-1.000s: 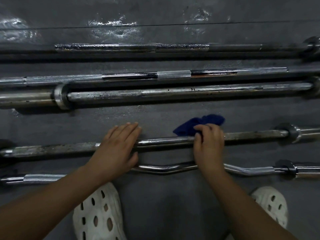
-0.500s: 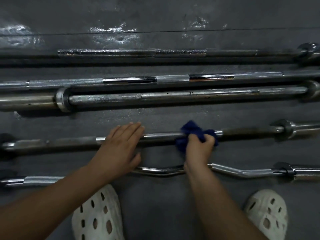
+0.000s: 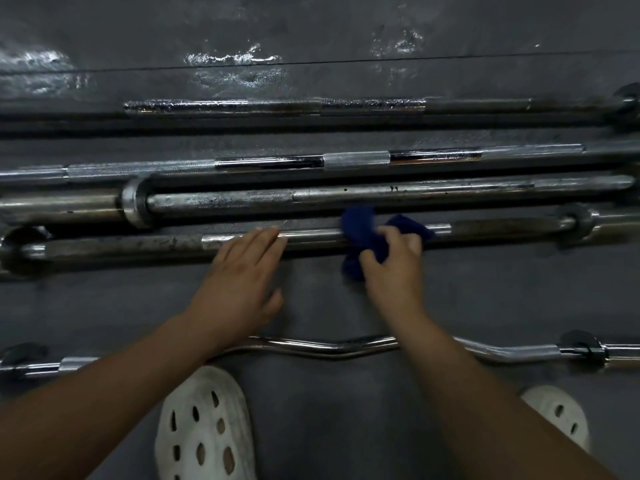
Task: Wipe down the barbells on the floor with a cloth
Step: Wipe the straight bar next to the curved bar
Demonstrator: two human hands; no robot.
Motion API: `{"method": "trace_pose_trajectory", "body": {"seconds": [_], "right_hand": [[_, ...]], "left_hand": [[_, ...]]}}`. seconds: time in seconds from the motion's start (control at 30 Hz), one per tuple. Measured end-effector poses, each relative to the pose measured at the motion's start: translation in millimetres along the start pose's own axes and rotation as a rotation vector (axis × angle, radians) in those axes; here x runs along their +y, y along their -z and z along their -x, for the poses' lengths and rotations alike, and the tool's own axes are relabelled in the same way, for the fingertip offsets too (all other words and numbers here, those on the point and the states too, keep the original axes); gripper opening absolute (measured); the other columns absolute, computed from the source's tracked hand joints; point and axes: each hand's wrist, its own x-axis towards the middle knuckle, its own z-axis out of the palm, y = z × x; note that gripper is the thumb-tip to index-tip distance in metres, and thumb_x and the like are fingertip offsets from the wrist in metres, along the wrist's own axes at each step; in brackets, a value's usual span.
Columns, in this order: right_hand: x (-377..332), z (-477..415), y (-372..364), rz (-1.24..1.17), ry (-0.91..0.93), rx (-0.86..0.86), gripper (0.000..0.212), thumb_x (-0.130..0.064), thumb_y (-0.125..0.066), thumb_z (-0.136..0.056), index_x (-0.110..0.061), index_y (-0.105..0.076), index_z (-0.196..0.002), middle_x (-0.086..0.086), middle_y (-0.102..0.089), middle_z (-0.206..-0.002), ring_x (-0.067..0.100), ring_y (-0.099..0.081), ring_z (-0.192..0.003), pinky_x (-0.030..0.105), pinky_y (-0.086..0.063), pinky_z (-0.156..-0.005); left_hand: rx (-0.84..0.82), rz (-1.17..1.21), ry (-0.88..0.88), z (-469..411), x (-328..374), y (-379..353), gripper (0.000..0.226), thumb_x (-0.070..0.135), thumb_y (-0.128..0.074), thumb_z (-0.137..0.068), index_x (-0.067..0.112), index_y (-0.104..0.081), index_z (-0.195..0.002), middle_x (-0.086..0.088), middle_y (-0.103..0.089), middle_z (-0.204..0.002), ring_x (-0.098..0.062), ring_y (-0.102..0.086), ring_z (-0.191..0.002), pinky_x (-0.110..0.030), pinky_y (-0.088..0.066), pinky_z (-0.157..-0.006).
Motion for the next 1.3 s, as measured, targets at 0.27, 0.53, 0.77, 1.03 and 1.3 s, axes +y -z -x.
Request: {"method": "trace_pose_trajectory", "body": {"seconds": [0.27,0.53,0.77,1.03,1.3], "right_hand": [[8.7,-1.0,11.2,-0.007,-0.071,0.057,0.032,-0.005,-0.057,-0.089,-0.016,-0.061,-0.118,0.004,-0.041,-0.12,0.012,-0.045,-0.093,0.009,-0.028,-0.085],[17.6,5.4,17.7,0.098,-0.007,0.103,0.031,-0.01,-0.059,-0.088,-0.019,-0.061,-0.117,0.005,-0.04,-0.124,0.019,-0.053,-0.091,0.027,-0.043,-0.087],[31.7,-0.9,28.7,0.054,-0.136,0.25,0.029,-0.014,-0.056,-0.09,-0.021,-0.059,-0.118,0.005,-0.039,-0.125,0.024,-0.056,-0.094,0.037,-0.048,-0.092],[25.6,-6.3,29.1,0.098,0.027,0.157,0.028,-0.008,-0.058,-0.088,-0.017,-0.065,-0.114,0.007,-0.042,-0.12,0.021,-0.053,-0.095,0.021,-0.036,-0.086],[16.2,-14.1,31.9,0.176,0.057,0.171,0.031,-0.008,-0.057,-0.087,-0.016,-0.067,-0.116,0.007,-0.046,-0.117,0.022,-0.043,-0.112,0.02,-0.032,-0.088]], "left_hand": [[0.003,-0.013,0.018,4.9,1.3,-1.7,0.079,0.045,-0.043,-0.073,0.009,-0.047,-0.143,-0.011,-0.043,-0.151,-0.029,-0.037,-0.136,-0.044,-0.025,-0.109],[-0.017,-0.051,0.022,12.2,8.5,-4.3,0.082,0.044,-0.046,-0.071,0.009,-0.046,-0.145,-0.012,-0.041,-0.153,-0.03,-0.036,-0.139,-0.046,-0.028,-0.11],[0.005,-0.069,0.038,19.0,14.7,-9.3,0.079,0.043,-0.05,-0.071,0.01,-0.047,-0.144,-0.011,-0.043,-0.148,-0.03,-0.039,-0.137,-0.046,-0.027,-0.109],[0.032,-0.086,0.036,18.6,8.9,-14.2,0.084,0.04,-0.05,-0.07,0.008,-0.043,-0.148,-0.012,-0.041,-0.153,-0.031,-0.038,-0.14,-0.048,-0.025,-0.112],[0.05,-0.022,0.073,1.5,13.4,-2.8,0.073,0.044,-0.056,-0.066,0.02,-0.052,-0.134,-0.007,-0.049,-0.129,-0.031,-0.048,-0.114,-0.044,-0.037,-0.096]]}}
